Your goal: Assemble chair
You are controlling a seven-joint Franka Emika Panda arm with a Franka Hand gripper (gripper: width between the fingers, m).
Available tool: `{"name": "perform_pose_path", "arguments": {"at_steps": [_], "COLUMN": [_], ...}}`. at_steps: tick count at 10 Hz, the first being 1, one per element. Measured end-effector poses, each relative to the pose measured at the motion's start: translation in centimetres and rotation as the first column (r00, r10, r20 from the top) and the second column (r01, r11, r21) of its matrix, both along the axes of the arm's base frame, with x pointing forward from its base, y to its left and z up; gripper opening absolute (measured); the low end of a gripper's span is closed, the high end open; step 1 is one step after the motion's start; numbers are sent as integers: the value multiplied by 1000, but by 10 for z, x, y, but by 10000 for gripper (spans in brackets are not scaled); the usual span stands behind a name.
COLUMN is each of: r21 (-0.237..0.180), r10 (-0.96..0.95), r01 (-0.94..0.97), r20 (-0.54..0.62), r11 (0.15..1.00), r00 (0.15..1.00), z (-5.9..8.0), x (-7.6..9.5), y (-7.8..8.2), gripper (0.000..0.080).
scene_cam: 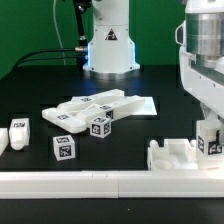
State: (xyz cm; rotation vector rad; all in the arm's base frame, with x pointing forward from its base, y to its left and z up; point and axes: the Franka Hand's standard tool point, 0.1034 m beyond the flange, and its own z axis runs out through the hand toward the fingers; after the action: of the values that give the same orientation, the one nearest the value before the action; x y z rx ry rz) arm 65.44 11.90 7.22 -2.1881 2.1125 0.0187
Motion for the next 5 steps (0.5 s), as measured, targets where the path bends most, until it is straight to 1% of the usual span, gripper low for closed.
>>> {"name": "perform_pose_path", "arguments": {"at_steps": [1, 2, 3, 4, 5], "r21": [3, 2, -5, -30, -57], "r10": [-44, -41, 26, 167, 324], "r01": [44, 41, -26, -166, -321], "r20": [-4, -4, 1, 12, 47], "r11": [999, 999, 1000, 986, 945], "r00": [999, 999, 1000, 986, 945], "z": [0, 0, 0, 1, 2], "x": [0, 0, 0, 0, 2], "y": [1, 1, 1, 2, 4], "gripper": [284, 284, 362, 362, 561]}}
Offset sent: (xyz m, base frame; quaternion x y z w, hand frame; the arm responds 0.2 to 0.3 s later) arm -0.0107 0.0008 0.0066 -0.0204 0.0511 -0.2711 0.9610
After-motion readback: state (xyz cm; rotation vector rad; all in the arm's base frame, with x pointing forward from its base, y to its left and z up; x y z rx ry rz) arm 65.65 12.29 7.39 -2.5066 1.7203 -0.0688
